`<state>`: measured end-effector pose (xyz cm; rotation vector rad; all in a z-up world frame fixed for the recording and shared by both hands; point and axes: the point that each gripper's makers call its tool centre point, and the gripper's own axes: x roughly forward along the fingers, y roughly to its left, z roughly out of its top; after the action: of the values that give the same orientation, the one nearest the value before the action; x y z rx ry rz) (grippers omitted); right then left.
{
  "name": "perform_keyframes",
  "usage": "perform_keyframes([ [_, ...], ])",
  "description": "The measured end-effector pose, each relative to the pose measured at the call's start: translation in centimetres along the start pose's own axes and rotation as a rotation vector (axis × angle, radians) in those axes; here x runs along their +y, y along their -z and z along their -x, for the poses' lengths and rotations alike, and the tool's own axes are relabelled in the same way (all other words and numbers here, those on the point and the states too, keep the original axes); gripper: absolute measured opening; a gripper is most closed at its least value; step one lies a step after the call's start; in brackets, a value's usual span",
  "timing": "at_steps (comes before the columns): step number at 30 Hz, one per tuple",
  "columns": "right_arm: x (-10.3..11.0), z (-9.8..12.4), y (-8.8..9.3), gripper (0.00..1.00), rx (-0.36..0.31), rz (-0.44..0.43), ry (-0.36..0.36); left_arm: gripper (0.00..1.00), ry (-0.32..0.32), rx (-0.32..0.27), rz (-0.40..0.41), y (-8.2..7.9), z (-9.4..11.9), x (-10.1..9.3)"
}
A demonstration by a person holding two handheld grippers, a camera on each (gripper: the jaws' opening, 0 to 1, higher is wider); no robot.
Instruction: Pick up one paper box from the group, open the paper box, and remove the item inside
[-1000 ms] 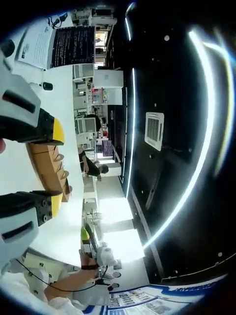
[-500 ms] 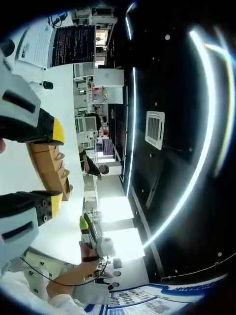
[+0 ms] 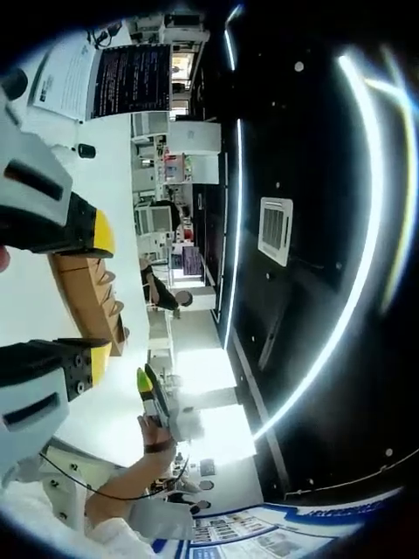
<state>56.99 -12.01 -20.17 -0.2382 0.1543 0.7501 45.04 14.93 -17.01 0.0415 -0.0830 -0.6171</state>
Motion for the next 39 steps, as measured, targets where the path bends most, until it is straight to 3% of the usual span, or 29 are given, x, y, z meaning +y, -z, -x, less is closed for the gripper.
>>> perform_keyframes([
  [23, -0.9, -4.6, 1.6, 0.30, 0.069, -0.058, -0.022, 0.38, 0.009, 0.014, -0.007, 0.3, -0.1, -0.1],
  [33, -1.3, -7.3, 2.3, 0.30, 0.110, -0.071, 0.006, 0.37, 0.012, 0.015, -0.013, 0.3, -0.2, -0.3],
  [39, -2.4, -9.0, 2.0, 0.31, 0.069, -0.153, 0.070, 0.37, -0.004, -0.007, -0.015, -0.5, 0.2, -0.3],
])
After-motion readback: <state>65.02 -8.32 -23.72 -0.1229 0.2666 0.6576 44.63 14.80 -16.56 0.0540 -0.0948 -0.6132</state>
